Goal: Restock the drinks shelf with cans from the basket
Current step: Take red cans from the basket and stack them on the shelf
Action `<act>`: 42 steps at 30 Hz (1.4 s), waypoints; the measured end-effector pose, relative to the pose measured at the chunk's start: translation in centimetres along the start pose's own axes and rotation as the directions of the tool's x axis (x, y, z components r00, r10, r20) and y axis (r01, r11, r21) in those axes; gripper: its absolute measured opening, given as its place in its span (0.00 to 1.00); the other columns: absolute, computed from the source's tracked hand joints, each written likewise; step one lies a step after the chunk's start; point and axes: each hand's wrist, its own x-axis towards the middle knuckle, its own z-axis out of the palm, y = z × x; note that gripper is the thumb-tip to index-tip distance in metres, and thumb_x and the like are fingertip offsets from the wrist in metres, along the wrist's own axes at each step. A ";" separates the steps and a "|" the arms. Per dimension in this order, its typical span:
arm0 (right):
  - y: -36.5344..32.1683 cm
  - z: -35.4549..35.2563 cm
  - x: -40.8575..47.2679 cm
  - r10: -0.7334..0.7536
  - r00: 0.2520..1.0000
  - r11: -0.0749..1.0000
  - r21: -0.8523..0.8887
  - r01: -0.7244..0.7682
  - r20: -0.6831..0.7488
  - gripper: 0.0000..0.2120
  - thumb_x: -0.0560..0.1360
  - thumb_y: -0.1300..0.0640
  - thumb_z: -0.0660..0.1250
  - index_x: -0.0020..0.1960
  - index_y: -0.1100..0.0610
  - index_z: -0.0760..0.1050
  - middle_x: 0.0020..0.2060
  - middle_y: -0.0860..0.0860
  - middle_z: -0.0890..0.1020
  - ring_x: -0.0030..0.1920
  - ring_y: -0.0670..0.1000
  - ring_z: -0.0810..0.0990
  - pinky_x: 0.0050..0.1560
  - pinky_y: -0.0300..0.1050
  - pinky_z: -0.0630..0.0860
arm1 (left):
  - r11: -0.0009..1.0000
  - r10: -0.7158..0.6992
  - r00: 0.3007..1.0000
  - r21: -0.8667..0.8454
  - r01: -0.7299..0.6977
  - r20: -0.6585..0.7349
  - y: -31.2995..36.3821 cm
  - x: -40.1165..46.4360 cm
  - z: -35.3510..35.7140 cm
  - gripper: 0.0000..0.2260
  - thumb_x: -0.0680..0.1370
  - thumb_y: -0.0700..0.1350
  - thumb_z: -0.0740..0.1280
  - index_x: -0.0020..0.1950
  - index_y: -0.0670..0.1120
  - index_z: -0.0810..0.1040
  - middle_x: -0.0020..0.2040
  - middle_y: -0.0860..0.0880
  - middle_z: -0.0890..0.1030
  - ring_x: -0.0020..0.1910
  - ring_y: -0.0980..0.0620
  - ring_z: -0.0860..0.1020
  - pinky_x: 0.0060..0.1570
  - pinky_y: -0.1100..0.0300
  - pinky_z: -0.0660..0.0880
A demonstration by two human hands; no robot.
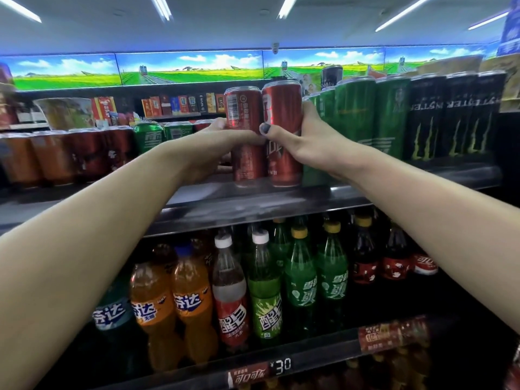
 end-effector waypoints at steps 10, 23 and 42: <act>-1.3 0.9 -4.1 -0.168 0.945 0.936 -0.347 0.064 -0.279 0.12 0.76 0.55 0.70 0.54 0.56 0.68 0.46 0.51 0.78 0.46 0.52 0.78 0.44 0.47 0.72 | 0.851 0.144 0.986 0.519 -0.079 -0.087 1.0 -1.7 -0.4 0.24 0.79 0.53 0.73 0.67 0.48 0.65 0.49 0.50 0.81 0.44 0.55 0.81 0.38 0.62 0.74; -0.6 1.1 -0.1 -0.098 0.952 0.850 -0.522 -0.072 -0.290 0.09 0.80 0.63 0.66 0.59 0.60 0.70 0.52 0.59 0.80 0.51 0.62 0.80 0.46 0.51 0.73 | 0.895 0.100 0.982 0.445 -0.018 -0.160 0.1 5.1 3.5 0.42 0.81 0.49 0.71 0.79 0.35 0.44 0.54 0.42 0.82 0.51 0.45 0.83 0.48 0.51 0.80; 1.0 2.1 3.1 0.158 0.973 0.851 -0.476 -0.220 -0.166 0.23 0.79 0.61 0.64 0.71 0.66 0.66 0.69 0.61 0.70 0.65 0.63 0.75 0.58 0.49 0.73 | 0.796 0.136 0.957 0.603 0.050 -0.258 -0.8 9.2 4.2 0.23 0.82 0.44 0.67 0.74 0.42 0.64 0.66 0.37 0.79 0.64 0.36 0.77 0.56 0.53 0.71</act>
